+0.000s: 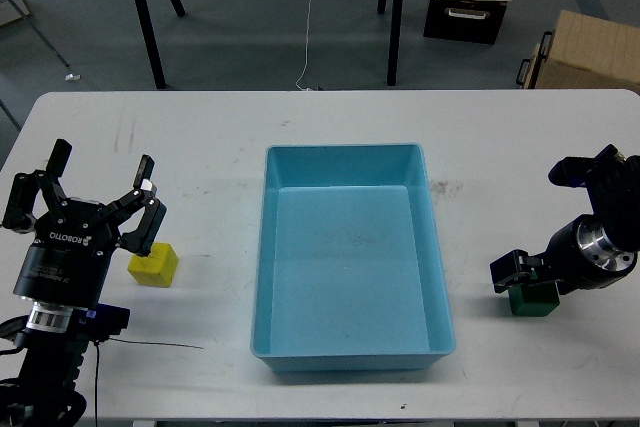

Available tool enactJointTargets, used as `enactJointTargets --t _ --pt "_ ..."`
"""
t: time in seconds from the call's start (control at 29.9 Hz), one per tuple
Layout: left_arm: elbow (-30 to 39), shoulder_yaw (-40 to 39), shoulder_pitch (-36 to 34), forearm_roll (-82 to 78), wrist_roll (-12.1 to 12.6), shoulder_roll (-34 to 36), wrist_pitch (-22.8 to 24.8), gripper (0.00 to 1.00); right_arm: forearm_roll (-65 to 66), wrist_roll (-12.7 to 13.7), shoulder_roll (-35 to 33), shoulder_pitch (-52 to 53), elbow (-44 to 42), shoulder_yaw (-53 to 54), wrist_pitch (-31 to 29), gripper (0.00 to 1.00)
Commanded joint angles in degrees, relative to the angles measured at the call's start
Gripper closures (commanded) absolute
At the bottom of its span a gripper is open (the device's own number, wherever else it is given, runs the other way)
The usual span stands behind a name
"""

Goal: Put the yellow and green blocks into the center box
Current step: 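Lower the right gripper onto the green cube and close it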

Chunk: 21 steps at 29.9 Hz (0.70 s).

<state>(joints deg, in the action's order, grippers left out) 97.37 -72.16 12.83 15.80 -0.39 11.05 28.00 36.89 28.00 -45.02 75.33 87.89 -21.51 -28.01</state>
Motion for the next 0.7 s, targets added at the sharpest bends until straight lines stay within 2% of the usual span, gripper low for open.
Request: enactJointTargets --t 0.0,0.3,0.37,0.4,0.43,0.5,0.53,0.57,0.6,0.67 --pt "-1.03 0.62 -0.08 -0.25 -0.05 -0.41 0.00 0.00 0.12 0.00 0.02 -0.28 0.00 -0.02 0.01 0.00" --pt "-2.35 0.62 -0.35 -0.25 0.04 -0.59 0.00 0.00 0.12 0.00 1.07 -2.47 -1.66 0.33 0.01 0.00" --pt "-2.79 0.71 -0.43 -0.34 0.04 -0.76 0.00 0.00 0.12 0.00 2.12 -2.56 -2.11 0.42 0.01 0.02" --pt "-2.88 0.71 -0.43 -0.34 0.04 -0.94 0.00 0.00 0.12 0.00 2.65 -2.56 -2.11 0.42 0.01 0.07" --pt "-2.88 0.62 -0.43 -0.34 0.04 -1.11 0.00 0.00 0.20 0.00 2.91 -2.56 -2.11 0.33 0.01 0.18" --pt "-2.97 0.71 -0.43 -0.34 0.04 -1.11 0.00 0.00 0.20 0.00 3.53 -2.56 -2.11 0.33 0.01 0.62" --pt "-2.97 1.06 -0.52 -0.34 0.04 -1.11 0.00 0.00 0.38 0.00 3.88 -2.56 -2.11 0.33 0.01 0.77" --pt "-2.97 1.49 -0.61 -0.42 0.04 -1.11 0.00 0.00 0.64 0.00 4.14 -2.56 -2.11 0.33 0.01 0.86" --pt "-2.97 1.85 -0.61 -0.60 -0.05 -1.11 0.00 0.00 1.17 0.00 4.23 -2.56 -2.11 0.33 0.01 0.90" --pt "-3.41 2.11 -0.61 -0.78 -0.05 -1.11 0.00 0.00 1.35 0.00 4.15 -2.39 -2.02 0.33 0.01 0.94"
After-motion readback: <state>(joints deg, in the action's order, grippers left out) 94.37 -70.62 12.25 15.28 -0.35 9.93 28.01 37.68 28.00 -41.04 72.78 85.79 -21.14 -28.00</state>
